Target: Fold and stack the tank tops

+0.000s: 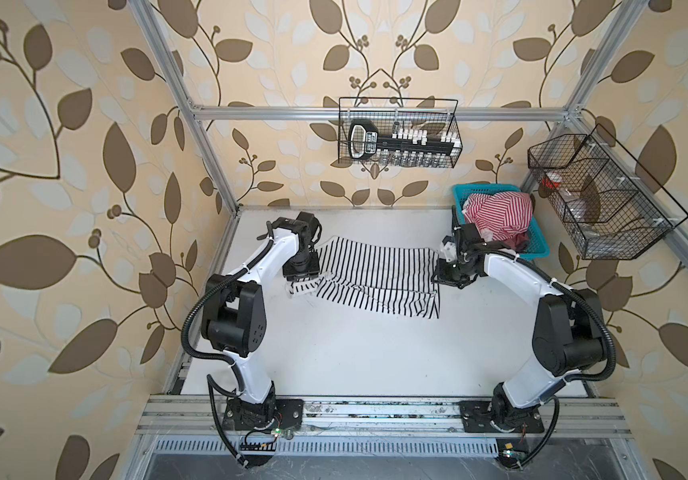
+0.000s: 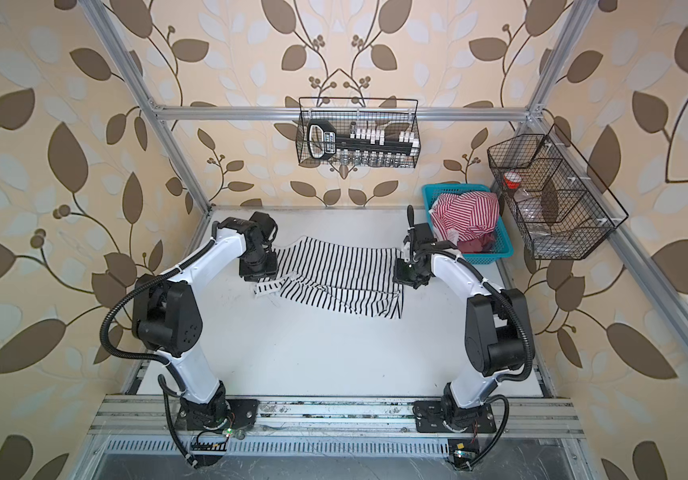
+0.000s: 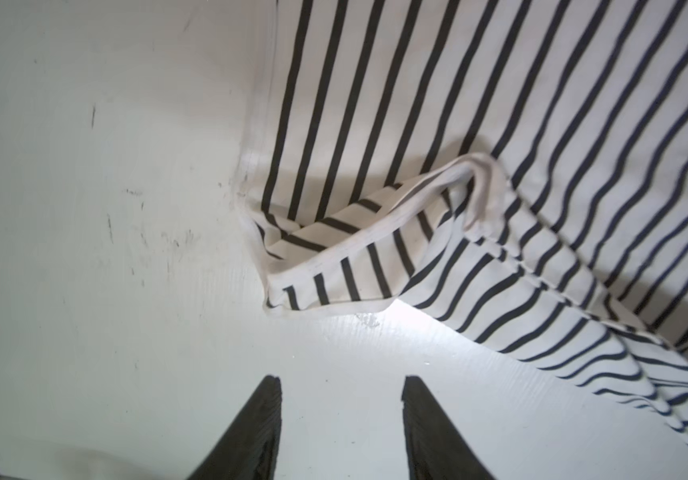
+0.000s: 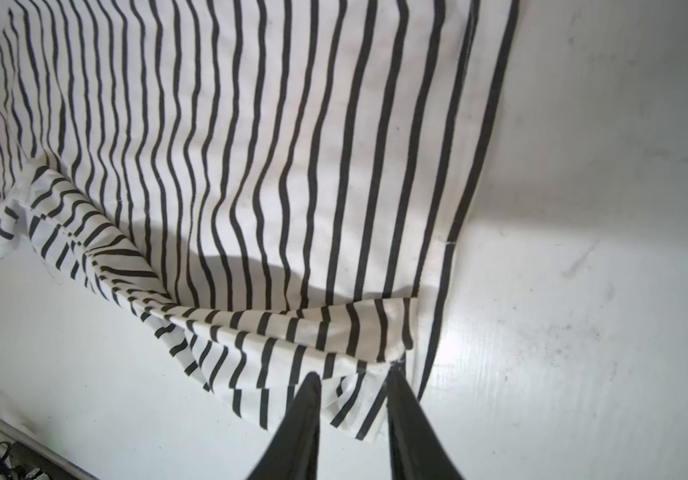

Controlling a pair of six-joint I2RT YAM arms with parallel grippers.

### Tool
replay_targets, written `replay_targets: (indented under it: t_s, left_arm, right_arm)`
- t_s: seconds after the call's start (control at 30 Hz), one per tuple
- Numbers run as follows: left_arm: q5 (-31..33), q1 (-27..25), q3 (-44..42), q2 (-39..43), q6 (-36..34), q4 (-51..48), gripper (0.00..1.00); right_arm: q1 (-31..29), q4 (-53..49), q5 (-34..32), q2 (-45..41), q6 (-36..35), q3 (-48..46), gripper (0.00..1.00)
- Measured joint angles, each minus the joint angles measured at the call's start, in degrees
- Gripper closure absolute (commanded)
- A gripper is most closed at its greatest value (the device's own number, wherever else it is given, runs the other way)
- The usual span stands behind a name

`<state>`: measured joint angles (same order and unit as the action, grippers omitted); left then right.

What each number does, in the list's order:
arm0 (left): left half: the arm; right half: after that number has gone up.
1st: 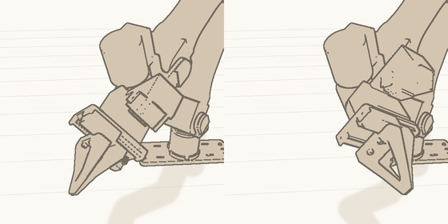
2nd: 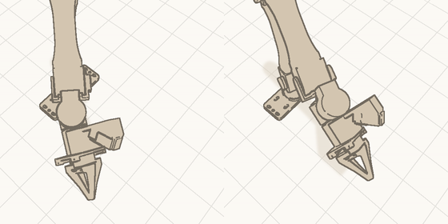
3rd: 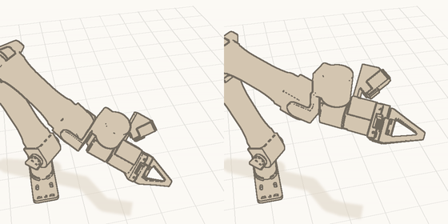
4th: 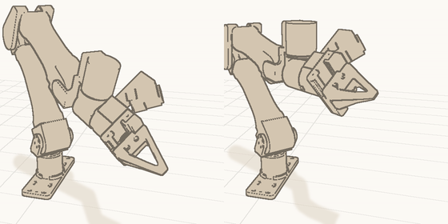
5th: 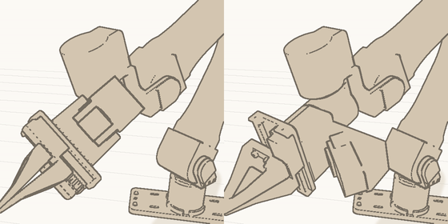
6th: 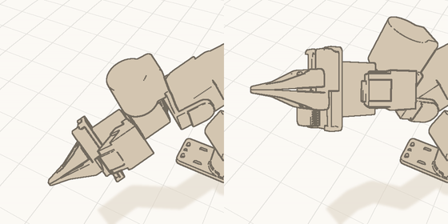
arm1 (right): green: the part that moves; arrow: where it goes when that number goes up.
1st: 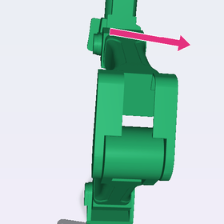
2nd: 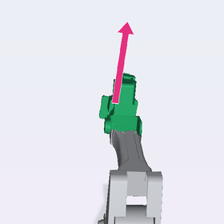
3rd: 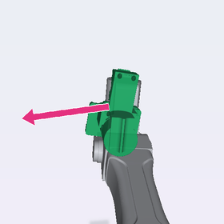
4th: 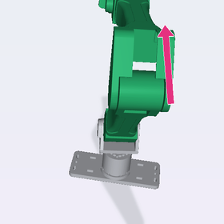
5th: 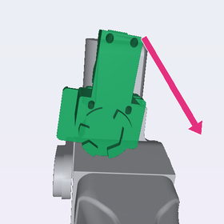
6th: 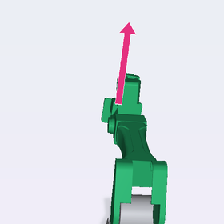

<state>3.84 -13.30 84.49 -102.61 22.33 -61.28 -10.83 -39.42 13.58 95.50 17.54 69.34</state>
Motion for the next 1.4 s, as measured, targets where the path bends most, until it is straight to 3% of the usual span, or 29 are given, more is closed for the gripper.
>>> replay_targets:
  t_s: [0.17, 0.43, 0.63, 0.8, 1.2, 1.4]
  left_arm:
    - [2.56, 0.0, -5.05, -1.51, 2.69, 1.77, 0.5]
    - [4.74, 0.26, -5.14, -5.73, 3.89, 5.05, 0.51]
    - [5.7, 1.03, -4.96, -8.57, 5.09, 7.1, 0.73]
    - [6.14, 2.25, -3.98, -8.61, 5.55, 7.96, 1.0]
    - [6.91, 3.56, 5.18, -8.94, 2.86, 6.14, 1.0]
    - [6.82, 4.85, 10.93, -13.4, 0.52, 5.05, 1.0]
  right_arm:
    - [-2.36, 0.2, 0.0, -0.15, 0.2, -0.96, 0.71]
    - [-3.54, 0.22, 0.0, -0.39, 0.68, -2.54, 0.7]
    - [-3.69, 0.26, -0.02, -0.39, 0.96, -2.64, 0.71]
    - [-3.69, 0.31, -0.02, -0.39, 1.09, -2.64, 0.72]
    - [-4.07, 0.48, -0.02, -0.39, 1.07, -2.64, 0.73]
    - [-4.07, 0.66, -0.02, 0.31, 1.05, -2.67, 0.73]
